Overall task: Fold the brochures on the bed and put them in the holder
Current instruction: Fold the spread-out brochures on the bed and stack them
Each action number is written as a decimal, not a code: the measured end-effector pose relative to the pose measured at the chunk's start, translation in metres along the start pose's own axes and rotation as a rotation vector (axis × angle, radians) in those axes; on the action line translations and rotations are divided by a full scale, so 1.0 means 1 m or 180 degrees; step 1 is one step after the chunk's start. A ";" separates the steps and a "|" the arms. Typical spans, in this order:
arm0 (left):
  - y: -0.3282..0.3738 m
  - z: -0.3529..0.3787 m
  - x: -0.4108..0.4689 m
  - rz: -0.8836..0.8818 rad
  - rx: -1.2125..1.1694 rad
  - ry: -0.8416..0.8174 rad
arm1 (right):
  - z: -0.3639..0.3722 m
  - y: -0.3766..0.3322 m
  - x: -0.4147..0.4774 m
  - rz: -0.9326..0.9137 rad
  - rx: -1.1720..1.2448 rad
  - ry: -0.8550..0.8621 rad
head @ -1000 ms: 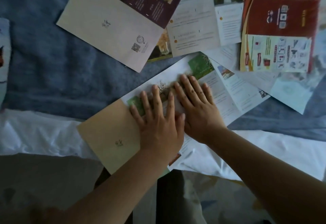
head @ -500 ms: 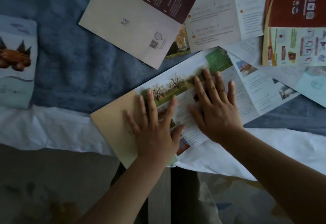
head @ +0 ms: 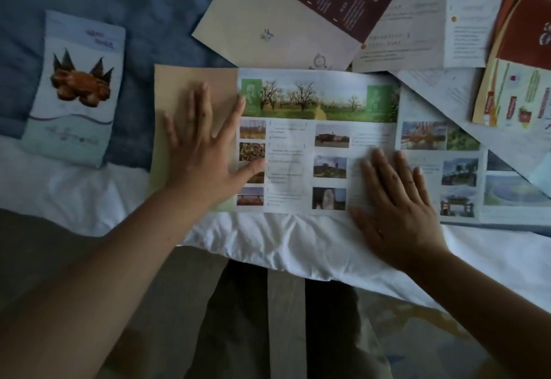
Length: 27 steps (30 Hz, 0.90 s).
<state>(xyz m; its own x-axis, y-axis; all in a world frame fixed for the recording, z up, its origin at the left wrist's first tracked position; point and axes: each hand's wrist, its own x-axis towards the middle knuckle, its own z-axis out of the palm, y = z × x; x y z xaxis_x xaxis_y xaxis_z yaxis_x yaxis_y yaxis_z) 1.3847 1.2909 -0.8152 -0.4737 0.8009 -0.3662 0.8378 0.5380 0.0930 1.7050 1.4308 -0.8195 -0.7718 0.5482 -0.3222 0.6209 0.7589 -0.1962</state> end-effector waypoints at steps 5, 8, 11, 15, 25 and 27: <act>-0.002 0.008 -0.010 -0.0007 -0.0138 0.0153 | 0.001 -0.002 0.004 -0.0039 0.0069 0.0127; -0.004 0.011 -0.011 -0.0334 -0.0239 0.0421 | -0.008 0.010 0.021 0.0081 -0.0037 0.0259; -0.008 0.013 -0.015 -0.0814 -0.0590 0.0483 | -0.014 0.022 0.040 0.0190 -0.0156 0.0324; -0.004 0.011 -0.017 -0.0840 -0.0825 0.0507 | -0.012 0.026 0.053 0.0026 -0.0242 0.0336; 0.013 -0.011 -0.020 -0.0798 -0.2057 0.0649 | -0.010 0.015 0.056 0.0201 -0.0187 0.0300; 0.024 -0.016 -0.022 -0.0609 -0.2248 0.0665 | -0.009 0.013 0.057 0.0219 -0.0196 0.0276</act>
<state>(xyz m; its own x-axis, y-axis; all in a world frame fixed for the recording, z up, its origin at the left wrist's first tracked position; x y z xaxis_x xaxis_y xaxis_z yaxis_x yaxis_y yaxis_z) 1.4105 1.2900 -0.7902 -0.6937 0.6720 -0.2591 0.3963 0.6565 0.6418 1.6679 1.4753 -0.8317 -0.7383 0.6261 -0.2511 0.6653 0.7371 -0.1182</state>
